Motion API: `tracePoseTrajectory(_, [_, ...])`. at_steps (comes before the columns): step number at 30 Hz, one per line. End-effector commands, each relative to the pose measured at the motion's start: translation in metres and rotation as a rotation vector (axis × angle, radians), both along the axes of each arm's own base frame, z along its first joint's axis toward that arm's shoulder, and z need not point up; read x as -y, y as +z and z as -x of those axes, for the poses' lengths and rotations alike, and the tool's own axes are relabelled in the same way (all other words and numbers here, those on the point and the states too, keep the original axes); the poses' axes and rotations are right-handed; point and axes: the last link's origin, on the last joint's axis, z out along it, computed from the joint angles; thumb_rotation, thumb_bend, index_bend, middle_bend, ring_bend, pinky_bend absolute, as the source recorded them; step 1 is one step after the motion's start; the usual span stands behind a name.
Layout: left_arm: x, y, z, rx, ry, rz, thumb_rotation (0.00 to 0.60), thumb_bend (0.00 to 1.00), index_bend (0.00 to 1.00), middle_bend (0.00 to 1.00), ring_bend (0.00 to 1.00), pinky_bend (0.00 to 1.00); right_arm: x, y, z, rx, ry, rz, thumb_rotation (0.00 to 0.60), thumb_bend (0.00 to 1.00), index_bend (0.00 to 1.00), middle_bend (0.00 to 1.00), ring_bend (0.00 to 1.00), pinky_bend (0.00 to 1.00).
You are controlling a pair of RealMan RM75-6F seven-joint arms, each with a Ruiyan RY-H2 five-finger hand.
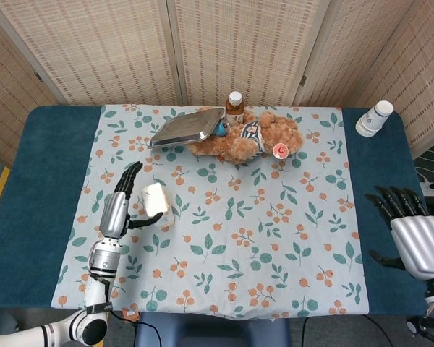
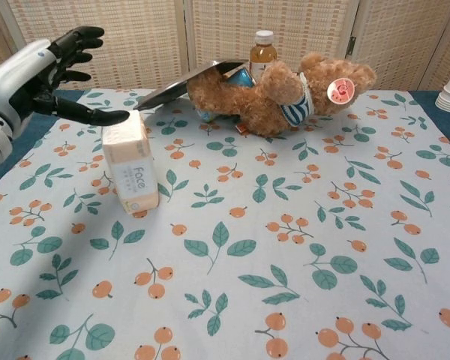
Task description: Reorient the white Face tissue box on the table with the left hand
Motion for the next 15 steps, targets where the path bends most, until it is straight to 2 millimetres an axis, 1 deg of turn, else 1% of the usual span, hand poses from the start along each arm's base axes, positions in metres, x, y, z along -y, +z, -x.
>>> tracePoseTrajectory(1, [0.001, 0.059, -0.057, -0.422, -0.038, 0.076, 0.600, 0.13, 0.00, 0.02, 0.00, 0.12, 0.000, -0.001, 0.001, -0.003, -0.003, -0.005, 0.600, 0.12, 0.14, 0.05, 0.00, 0.00])
tracePoseTrajectory(4, [0.008, 0.076, -0.080, -0.545, 0.027, 0.186, 0.600, 0.13, 0.00, 0.03, 0.00, 0.11, 0.000, -0.002, 0.001, -0.008, -0.005, -0.011, 0.600, 0.12, 0.14, 0.05, 0.00, 0.00])
tracePoseTrajectory(6, [0.010, 0.081, -0.090, -0.632, 0.068, 0.241, 0.600, 0.13, 0.00, 0.03, 0.00, 0.11, 0.000, -0.003, 0.001, -0.012, -0.006, -0.013, 0.600, 0.12, 0.14, 0.05, 0.00, 0.00])
tracePoseTrajectory(7, [0.009, 0.081, -0.095, -0.684, 0.095, 0.272, 0.600, 0.13, 0.00, 0.03, 0.00, 0.10, 0.000, -0.003, 0.001, -0.014, -0.007, -0.013, 0.600, 0.12, 0.14, 0.05, 0.00, 0.00])
tracePoseTrajectory(11, [0.009, 0.074, -0.109, -0.792, 0.162, 0.350, 0.600, 0.14, 0.00, 0.04, 0.00, 0.09, 0.000, -0.002, 0.001, -0.013, -0.006, -0.003, 0.600, 0.12, 0.14, 0.05, 0.00, 0.00])
tracePoseTrajectory(15, [0.010, 0.066, -0.123, -0.819, 0.187, 0.393, 0.600, 0.14, 0.00, 0.05, 0.00, 0.09, 0.000, 0.001, 0.002, -0.015, -0.011, 0.011, 0.600, 0.12, 0.14, 0.05, 0.00, 0.00])
